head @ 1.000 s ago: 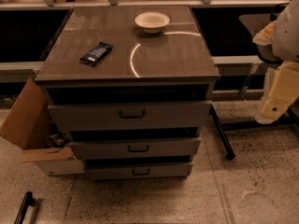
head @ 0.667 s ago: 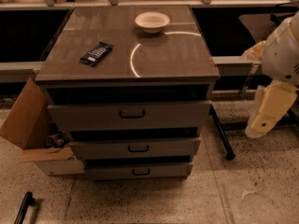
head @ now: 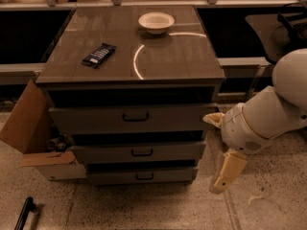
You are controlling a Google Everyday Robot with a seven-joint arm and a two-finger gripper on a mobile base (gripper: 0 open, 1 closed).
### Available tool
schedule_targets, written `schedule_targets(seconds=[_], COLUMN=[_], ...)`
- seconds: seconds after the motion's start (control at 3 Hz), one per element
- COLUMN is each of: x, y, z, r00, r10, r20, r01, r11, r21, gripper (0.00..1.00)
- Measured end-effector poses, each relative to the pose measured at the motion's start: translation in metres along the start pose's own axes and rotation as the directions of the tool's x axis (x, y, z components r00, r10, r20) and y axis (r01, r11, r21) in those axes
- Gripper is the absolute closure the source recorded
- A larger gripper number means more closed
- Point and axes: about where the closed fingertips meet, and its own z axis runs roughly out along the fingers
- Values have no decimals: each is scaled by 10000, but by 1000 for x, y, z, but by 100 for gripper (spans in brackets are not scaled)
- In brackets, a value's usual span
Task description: Open middle drawer
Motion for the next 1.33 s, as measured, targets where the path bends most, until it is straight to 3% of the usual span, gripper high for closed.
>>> schedule_targets(seconds=[0.33, 0.67, 1.33], x=[0, 14, 75], y=[0, 1, 2], z=[-1, 27, 154], r00=[10000, 9999, 9978], r10=[-5, 144, 334], r20=[-7, -48, -565], r01=[5, -144, -373], r11=[10000, 9998, 9969], r21=[14, -137, -693], gripper=[0, 0, 0])
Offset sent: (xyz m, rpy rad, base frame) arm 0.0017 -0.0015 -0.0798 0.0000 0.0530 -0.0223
